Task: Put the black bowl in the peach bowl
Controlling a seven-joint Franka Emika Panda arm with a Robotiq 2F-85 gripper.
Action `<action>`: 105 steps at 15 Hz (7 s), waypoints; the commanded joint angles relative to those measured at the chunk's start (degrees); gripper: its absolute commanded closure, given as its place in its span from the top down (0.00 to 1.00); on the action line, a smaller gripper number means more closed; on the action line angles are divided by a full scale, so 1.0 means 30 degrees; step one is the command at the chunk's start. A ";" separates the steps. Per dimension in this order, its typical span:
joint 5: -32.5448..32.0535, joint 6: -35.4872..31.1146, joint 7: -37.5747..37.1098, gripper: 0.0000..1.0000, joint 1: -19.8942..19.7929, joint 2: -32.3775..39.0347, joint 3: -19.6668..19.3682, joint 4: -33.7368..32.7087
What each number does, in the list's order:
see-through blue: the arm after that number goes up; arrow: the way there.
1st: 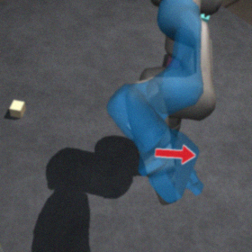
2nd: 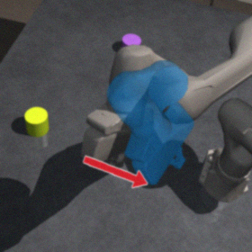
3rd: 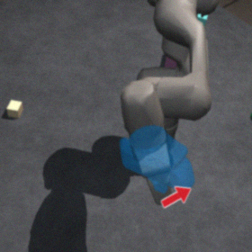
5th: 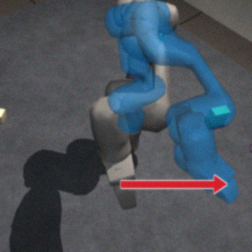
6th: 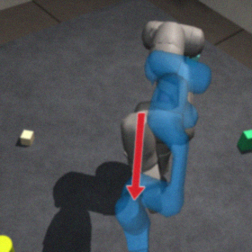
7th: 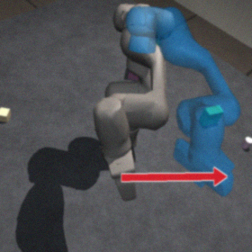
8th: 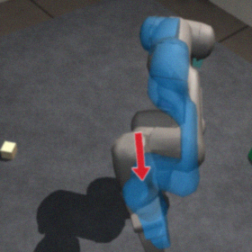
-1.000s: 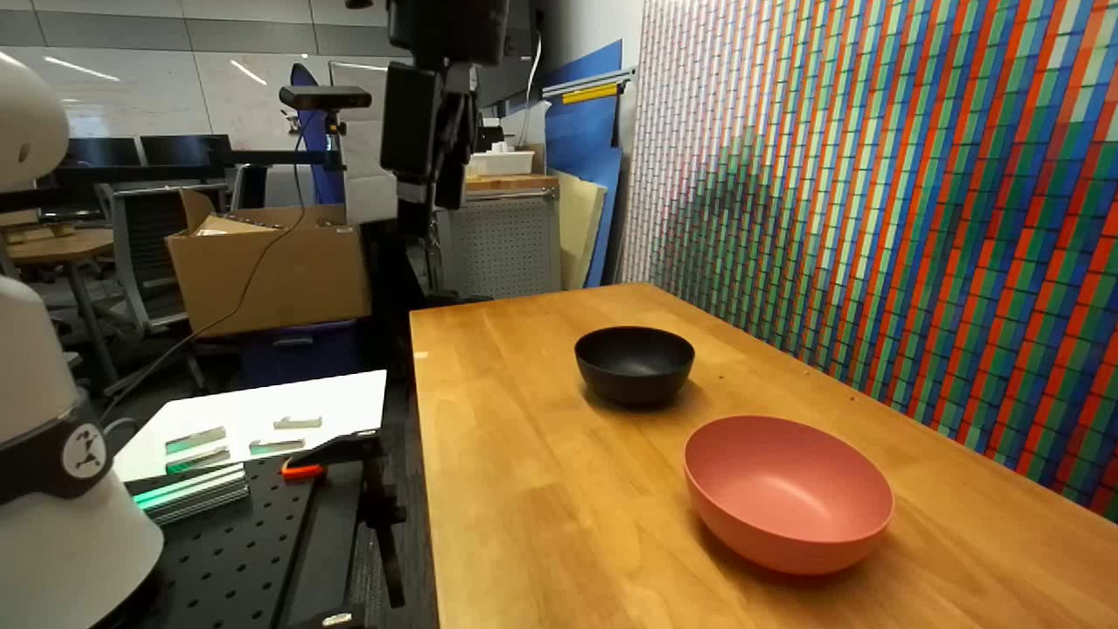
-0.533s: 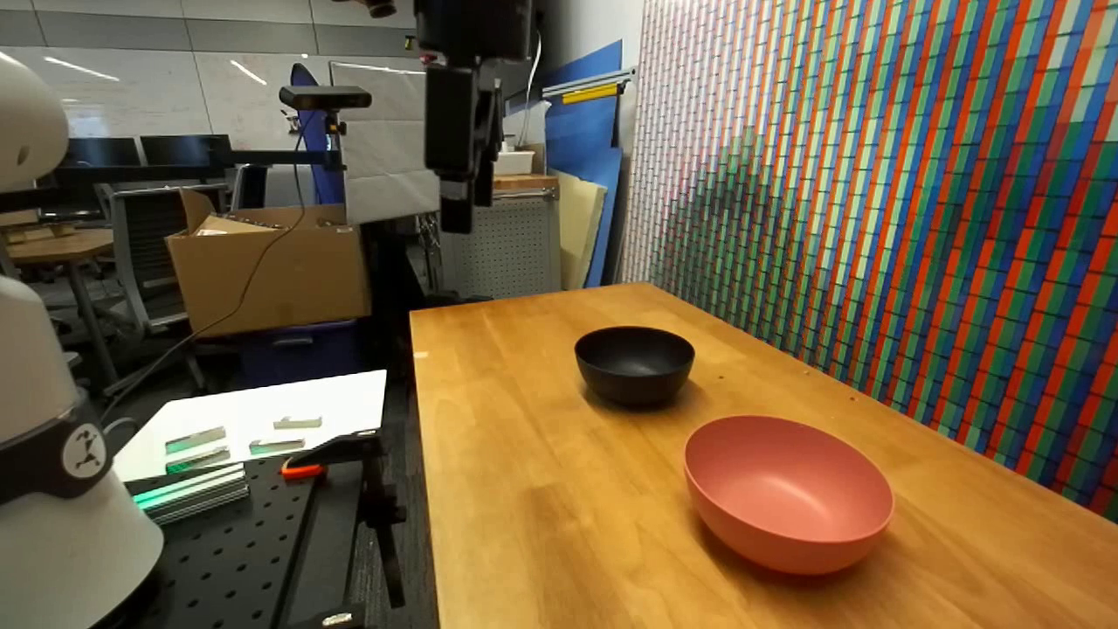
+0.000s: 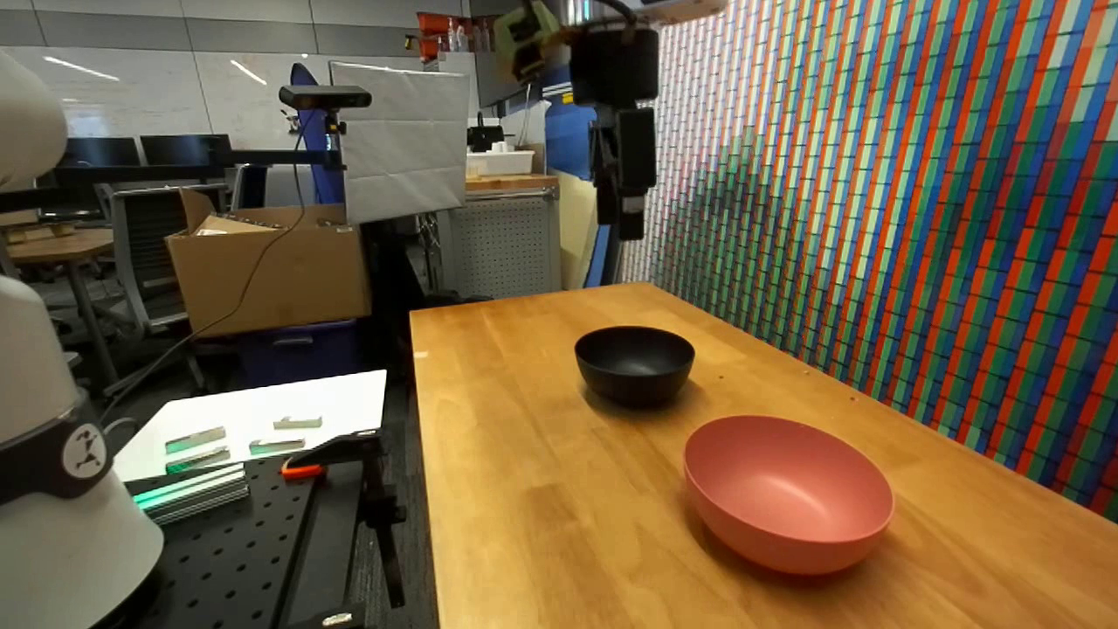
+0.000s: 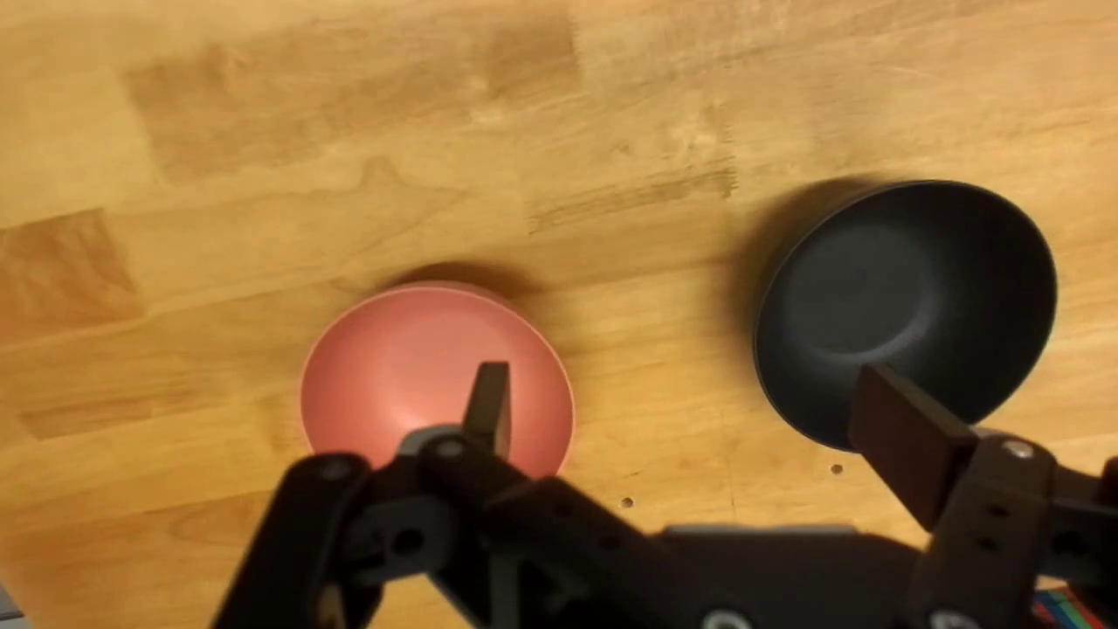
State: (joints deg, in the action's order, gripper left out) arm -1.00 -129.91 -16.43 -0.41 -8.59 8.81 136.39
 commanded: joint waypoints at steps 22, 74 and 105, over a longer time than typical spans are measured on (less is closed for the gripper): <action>-0.3836 -0.1456 -0.3279 0.42 0.5453 1.5870 -0.2655 -1.0827; -0.1347 -0.1094 -0.2381 0.32 -0.0660 0.7540 -0.5569 -0.4792; -0.1077 0.7315 0.5964 1.00 0.2063 0.6421 -0.1188 -1.1388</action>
State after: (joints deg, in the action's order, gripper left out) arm -3.20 -109.96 0.12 5.89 9.96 5.58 105.09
